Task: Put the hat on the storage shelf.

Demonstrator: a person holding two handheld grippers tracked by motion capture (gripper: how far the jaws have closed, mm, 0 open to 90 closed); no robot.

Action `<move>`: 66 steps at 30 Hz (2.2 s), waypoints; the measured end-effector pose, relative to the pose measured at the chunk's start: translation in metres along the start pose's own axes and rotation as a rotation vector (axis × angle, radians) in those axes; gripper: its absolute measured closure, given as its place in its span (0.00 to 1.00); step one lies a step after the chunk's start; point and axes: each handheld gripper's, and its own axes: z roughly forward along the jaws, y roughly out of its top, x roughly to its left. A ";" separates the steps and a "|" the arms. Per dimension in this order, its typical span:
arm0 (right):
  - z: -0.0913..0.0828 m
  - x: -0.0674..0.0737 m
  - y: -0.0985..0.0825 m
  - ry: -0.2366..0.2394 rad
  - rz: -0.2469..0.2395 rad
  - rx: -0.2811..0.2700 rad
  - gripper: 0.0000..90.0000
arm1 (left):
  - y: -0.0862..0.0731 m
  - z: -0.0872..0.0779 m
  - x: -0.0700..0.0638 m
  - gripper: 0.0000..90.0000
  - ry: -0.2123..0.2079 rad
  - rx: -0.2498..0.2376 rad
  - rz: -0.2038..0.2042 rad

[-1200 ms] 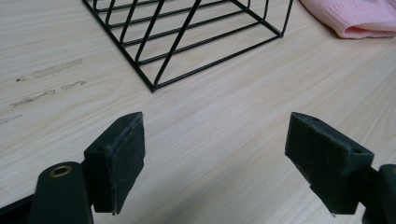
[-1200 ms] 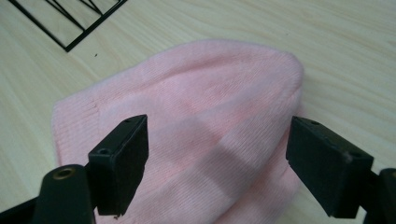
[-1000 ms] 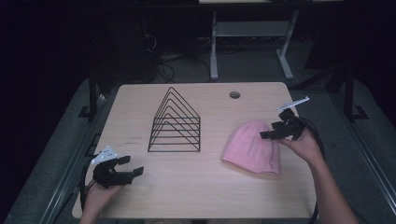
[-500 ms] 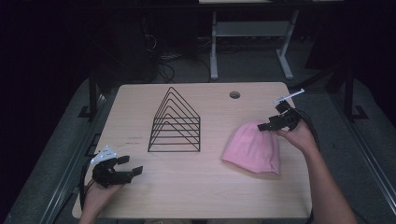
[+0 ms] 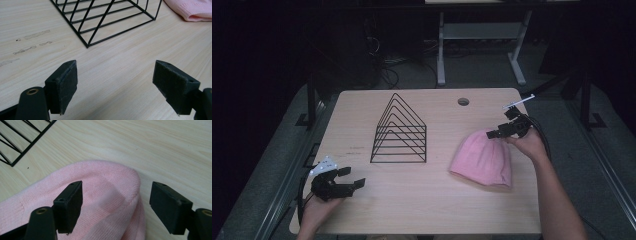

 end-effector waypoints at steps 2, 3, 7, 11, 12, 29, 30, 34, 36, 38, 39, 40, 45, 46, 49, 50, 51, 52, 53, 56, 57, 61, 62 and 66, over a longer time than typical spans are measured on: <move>0.002 -0.001 0.000 0.001 0.010 0.000 0.30 | 0.000 0.000 -0.001 0.22 0.001 0.004 0.001; 0.003 -0.001 0.000 -0.001 0.014 0.004 0.30 | 0.000 0.000 -0.001 0.22 0.001 0.004 0.003; 0.007 -0.004 0.000 0.006 0.024 0.002 0.32 | 0.000 0.001 -0.001 0.22 -0.003 0.000 0.003; 0.012 -0.007 0.000 0.003 0.038 0.013 0.35 | 0.000 0.002 0.000 0.22 -0.003 0.005 0.006; 0.012 -0.008 0.000 0.001 0.037 0.014 0.35 | 0.000 0.001 0.000 0.22 -0.003 0.004 0.005; 0.032 -0.022 -0.004 0.028 0.116 0.025 0.54 | -0.001 0.002 0.002 0.22 -0.007 0.007 -0.003; 0.033 -0.022 -0.004 0.031 0.123 0.028 0.56 | -0.001 0.003 0.002 0.22 -0.007 0.008 -0.003; 0.039 -0.022 -0.006 0.048 0.128 0.037 0.61 | -0.001 0.002 0.003 0.22 -0.008 0.007 -0.003; 0.039 -0.022 -0.007 0.051 0.123 0.034 0.63 | -0.001 0.002 0.003 0.22 -0.008 0.007 -0.005; 0.040 -0.023 -0.008 0.060 0.131 0.027 0.66 | -0.002 0.002 0.003 0.22 -0.008 0.009 -0.004; 0.040 -0.023 -0.009 0.067 0.144 0.025 0.69 | -0.002 0.002 0.003 0.22 -0.008 0.009 -0.004; 0.040 -0.024 -0.010 0.070 0.143 0.022 0.71 | -0.002 0.002 0.003 0.22 -0.008 0.008 -0.004; 0.039 -0.025 -0.012 0.082 0.148 0.011 0.78 | -0.002 0.003 0.003 0.22 -0.010 0.012 -0.004; 0.039 -0.025 -0.012 0.086 0.154 0.010 0.80 | -0.002 0.003 0.003 0.22 -0.010 0.013 -0.002; 0.038 -0.026 -0.013 0.095 0.162 -0.004 0.82 | -0.001 0.003 0.003 0.22 -0.010 0.011 -0.006; 0.036 -0.026 -0.013 0.095 0.167 -0.008 0.83 | -0.001 0.003 0.003 0.22 -0.010 0.012 -0.004; 0.035 -0.025 -0.013 0.094 0.165 -0.009 0.83 | -0.002 0.003 0.003 0.22 -0.010 0.013 -0.003; 0.035 -0.025 -0.013 0.097 0.162 -0.016 0.84 | -0.002 0.003 0.003 0.22 -0.010 0.013 -0.004; 0.034 -0.024 -0.013 0.097 0.160 -0.016 0.84 | -0.002 0.003 0.003 0.22 -0.010 0.013 -0.005; 0.030 -0.021 -0.011 0.097 0.137 -0.037 0.85 | -0.001 0.003 0.003 0.22 -0.012 0.014 -0.004; 0.030 -0.021 -0.011 0.097 0.137 -0.037 0.85 | -0.001 0.003 0.003 0.22 -0.012 0.014 -0.004; 0.021 -0.015 -0.008 0.099 0.126 -0.064 0.85 | -0.001 0.003 0.003 0.22 -0.012 0.013 -0.002; 0.019 -0.014 -0.008 0.100 0.121 -0.069 0.85 | -0.001 0.003 0.003 0.22 -0.013 0.013 0.000; 0.011 -0.011 -0.008 0.109 0.113 -0.098 0.85 | -0.001 0.004 0.003 0.22 -0.014 0.012 0.000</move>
